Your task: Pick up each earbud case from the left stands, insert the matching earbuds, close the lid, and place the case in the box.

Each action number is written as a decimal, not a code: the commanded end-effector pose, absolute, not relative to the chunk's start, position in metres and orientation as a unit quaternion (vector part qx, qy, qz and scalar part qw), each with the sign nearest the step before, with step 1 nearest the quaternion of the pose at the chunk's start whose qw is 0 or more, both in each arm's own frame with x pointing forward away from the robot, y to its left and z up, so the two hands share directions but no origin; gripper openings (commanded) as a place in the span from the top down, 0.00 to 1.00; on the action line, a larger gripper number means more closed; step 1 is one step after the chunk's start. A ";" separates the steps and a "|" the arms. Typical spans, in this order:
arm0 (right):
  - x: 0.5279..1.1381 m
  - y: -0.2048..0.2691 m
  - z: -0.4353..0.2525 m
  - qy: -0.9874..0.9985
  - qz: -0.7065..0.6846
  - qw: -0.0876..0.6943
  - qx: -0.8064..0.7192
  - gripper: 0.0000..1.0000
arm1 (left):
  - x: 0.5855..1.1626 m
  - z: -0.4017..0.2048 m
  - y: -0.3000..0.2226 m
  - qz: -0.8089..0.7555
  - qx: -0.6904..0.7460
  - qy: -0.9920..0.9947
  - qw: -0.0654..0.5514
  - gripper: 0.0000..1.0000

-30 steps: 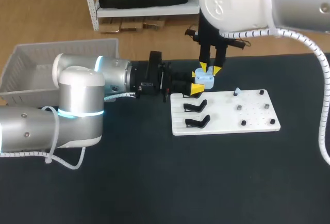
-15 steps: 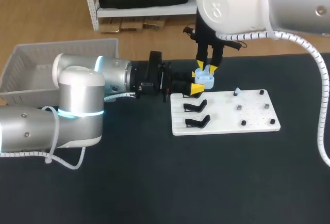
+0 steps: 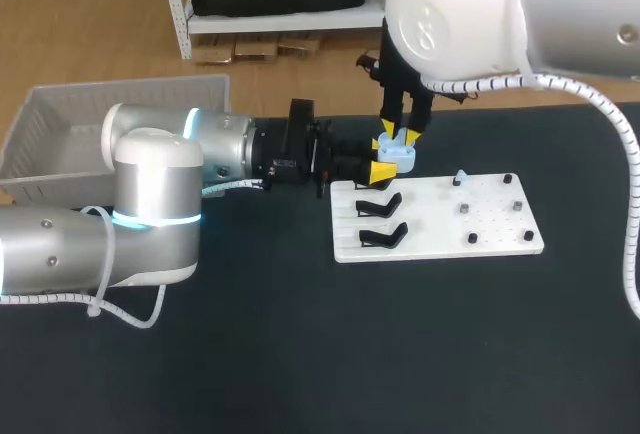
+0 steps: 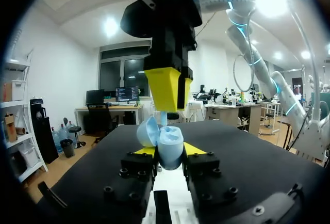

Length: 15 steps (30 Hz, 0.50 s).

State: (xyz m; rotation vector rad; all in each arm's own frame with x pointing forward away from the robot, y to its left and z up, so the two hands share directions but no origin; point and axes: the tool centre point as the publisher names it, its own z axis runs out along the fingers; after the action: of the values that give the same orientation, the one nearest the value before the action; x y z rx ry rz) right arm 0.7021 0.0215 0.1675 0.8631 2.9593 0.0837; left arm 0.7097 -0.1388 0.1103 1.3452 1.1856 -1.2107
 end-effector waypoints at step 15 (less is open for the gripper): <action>0.697 0.019 0.161 0.958 0.033 0.029 0.282 1.00 | 0.709 0.109 -0.139 -0.493 0.548 0.483 0.473 1.00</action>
State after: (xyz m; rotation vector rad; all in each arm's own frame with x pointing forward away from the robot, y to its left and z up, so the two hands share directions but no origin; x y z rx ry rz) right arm 0.6992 0.0204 0.1620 0.8704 2.9630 0.0965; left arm 0.7097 -0.1388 0.1103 1.3452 1.1856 -1.2107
